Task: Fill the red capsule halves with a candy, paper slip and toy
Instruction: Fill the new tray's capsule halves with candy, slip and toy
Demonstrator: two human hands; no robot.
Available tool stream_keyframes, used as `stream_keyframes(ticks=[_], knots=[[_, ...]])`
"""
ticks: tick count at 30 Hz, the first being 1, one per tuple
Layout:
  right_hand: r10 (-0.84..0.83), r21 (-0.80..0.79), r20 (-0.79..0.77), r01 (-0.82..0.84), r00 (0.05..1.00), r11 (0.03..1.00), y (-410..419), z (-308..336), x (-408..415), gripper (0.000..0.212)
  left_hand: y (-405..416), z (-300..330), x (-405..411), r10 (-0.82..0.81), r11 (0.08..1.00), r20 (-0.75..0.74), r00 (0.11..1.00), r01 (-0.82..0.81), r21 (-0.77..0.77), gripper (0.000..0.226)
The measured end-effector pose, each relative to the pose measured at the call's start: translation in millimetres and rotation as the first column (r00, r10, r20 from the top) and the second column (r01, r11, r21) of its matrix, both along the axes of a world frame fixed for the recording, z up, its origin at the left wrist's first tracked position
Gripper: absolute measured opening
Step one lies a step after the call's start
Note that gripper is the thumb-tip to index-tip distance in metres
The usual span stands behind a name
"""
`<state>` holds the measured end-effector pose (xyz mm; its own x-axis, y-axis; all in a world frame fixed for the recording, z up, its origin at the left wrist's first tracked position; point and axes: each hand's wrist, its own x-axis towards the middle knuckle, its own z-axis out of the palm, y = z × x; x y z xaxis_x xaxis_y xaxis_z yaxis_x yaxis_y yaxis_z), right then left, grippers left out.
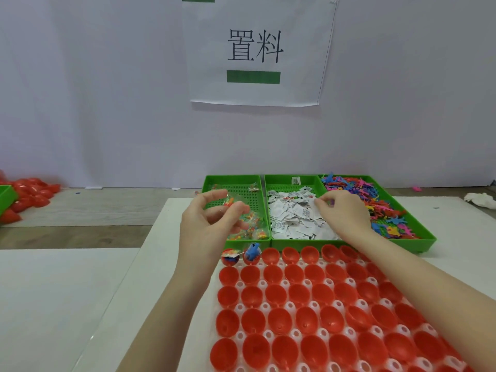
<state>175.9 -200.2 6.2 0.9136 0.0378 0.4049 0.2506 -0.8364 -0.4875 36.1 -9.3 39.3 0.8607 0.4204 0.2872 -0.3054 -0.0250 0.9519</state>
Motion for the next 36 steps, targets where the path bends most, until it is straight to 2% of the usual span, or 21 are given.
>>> stream_keyframes(ticks=[3,6,8,12,15,18,20,22,25,27,29,30,31,33,36], knots=[[0.068,0.262,-0.066,-0.049,0.995,0.964,-3.1,6.5,2.0,0.012,-5.3,-2.9,1.1,-0.069,0.997,-0.06,0.996,0.067,-0.046,0.007],[0.226,0.624,-0.154,-0.083,0.962,0.777,-3.8,17.1,-6.0,0.003,-11.0,-5.9,2.2,-0.202,0.968,-0.149,0.968,0.174,-0.183,0.011],[0.34,0.708,-0.194,-0.109,0.92,0.697,-2.6,26.5,-14.6,0.004,-14.6,-8.1,4.2,-0.243,0.958,-0.184,0.953,0.206,-0.198,0.012],[0.577,0.726,-0.263,-0.236,0.773,0.646,3.4,49.4,-38.9,0.005,-22.9,-13.8,7.7,-0.261,0.961,-0.192,0.946,0.235,-0.146,0.013],[0.694,0.674,-0.271,-0.384,0.667,0.632,14.6,59.1,-59.4,0.004,-27.0,-12.4,7.2,-0.38,0.919,-0.226,0.897,0.339,-0.2,0.019],[0.691,0.584,-0.214,-0.477,0.69,0.657,24.6,61.1,-70.5,0.008,-24.4,-4.4,5.4,-0.569,0.778,-0.166,0.805,0.462,-0.426,0.025],[0.663,0.55,-0.177,-0.486,0.727,0.679,29.1,60.6,-75.0,0.006,-22.2,0.3,3.3,-0.604,0.726,-0.122,0.787,0.481,-0.491,0.034],[0.628,0.526,-0.133,-0.483,0.766,0.7,32.9,59.8,-79.8,0.007,-23.6,0.5,1.6,-0.565,0.78,-0.121,0.816,0.482,-0.399,0.031],[0.597,0.533,-0.098,-0.464,0.796,0.708,34.8,59.9,-84.9,0.008,-29.0,-2.1,0.5,-0.419,0.898,-0.158,0.894,0.382,-0.218,0.017],[0.645,0.654,-0.179,-0.4,0.743,0.642,32.7,61.4,-85.1,0.025,-30.1,-3.4,1.0,-0.372,0.922,-0.155,0.915,0.343,-0.181,0.017],[0.754,0.859,-0.223,-0.24,0.618,0.451,27.4,63.1,-83.2,0.041,-30.3,-1.6,0.6,-0.349,0.928,-0.141,0.926,0.321,-0.189,0.017],[0.786,0.914,-0.203,-0.176,0.584,0.366,25.5,65.5,-83.8,0.041,-30.3,-0.6,0.4,-0.335,0.932,-0.136,0.932,0.307,-0.193,0.017],[0.794,0.933,-0.181,-0.154,0.58,0.326,24.1,66.9,-84.2,0.039,-30.4,0.3,-0.1,-0.321,0.937,-0.13,0.938,0.294,-0.191,0.016],[0.773,0.913,-0.164,-0.202,0.613,0.354,22.0,68.0,-86.0,0.032,-30.6,1.6,-1.1,-0.3,0.945,-0.114,0.947,0.278,-0.174,0.015],[0.696,0.701,-0.13,-0.431,0.706,0.568,16.8,69.2,-91.1,0.033,-29.6,3.1,-1.9,-0.273,0.958,-0.084,0.958,0.262,-0.117,0.014]])
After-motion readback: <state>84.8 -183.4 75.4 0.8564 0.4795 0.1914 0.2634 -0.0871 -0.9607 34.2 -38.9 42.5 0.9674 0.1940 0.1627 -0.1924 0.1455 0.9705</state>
